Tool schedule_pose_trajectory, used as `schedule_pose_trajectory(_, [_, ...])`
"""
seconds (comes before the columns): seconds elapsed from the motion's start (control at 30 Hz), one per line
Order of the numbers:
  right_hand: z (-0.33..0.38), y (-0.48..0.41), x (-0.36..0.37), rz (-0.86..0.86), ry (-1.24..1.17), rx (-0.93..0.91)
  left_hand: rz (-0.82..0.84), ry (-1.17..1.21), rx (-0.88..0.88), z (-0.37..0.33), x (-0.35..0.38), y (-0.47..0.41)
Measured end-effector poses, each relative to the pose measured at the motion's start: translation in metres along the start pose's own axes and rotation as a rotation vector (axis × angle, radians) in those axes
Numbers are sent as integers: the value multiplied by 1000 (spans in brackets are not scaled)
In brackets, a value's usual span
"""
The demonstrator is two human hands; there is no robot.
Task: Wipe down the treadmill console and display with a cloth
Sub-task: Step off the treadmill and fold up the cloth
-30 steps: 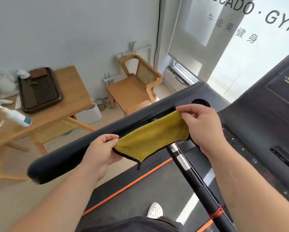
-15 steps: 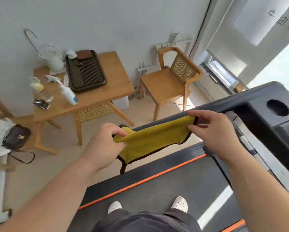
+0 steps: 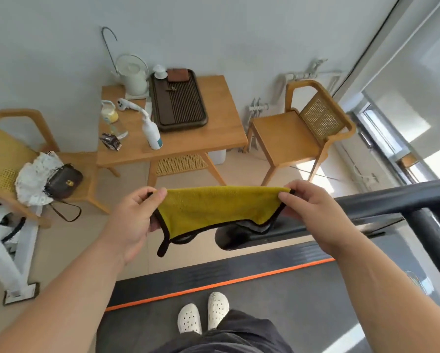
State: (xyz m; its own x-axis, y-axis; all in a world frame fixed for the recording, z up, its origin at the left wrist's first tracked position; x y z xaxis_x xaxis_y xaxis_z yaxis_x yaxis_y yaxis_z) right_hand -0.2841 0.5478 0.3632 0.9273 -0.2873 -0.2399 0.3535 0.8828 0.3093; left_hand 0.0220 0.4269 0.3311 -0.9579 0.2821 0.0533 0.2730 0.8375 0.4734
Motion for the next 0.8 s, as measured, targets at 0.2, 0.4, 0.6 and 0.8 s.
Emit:
schedule_pose_trajectory(0.2, [-6,-45,40,-52,-23,39,-135,11,-112,7,-10,-9])
schedule_pose_trajectory(0.4, [14,-62,96,-14,-13,13,-206,6,-63,-4,-4,-23])
schedule_pose_trajectory(0.6, [43,-75,178,107,-14,-36,-178,69,-15,-15,0,-51])
schedule_pose_trajectory(0.8, [66,-103,252,240,-31,30,-86,40,-22,-30,-58,-97])
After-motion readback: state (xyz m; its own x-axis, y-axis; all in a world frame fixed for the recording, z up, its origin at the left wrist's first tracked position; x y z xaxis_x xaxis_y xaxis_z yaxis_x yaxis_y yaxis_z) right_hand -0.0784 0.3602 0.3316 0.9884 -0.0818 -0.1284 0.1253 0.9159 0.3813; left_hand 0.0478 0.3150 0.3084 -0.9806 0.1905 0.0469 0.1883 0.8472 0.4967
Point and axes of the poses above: each hand's wrist, its own y-axis away from the middle knuckle, its own x-axis out of the palm, z = x × y, the point moved 9 cm from there along -y, towards the middle knuckle
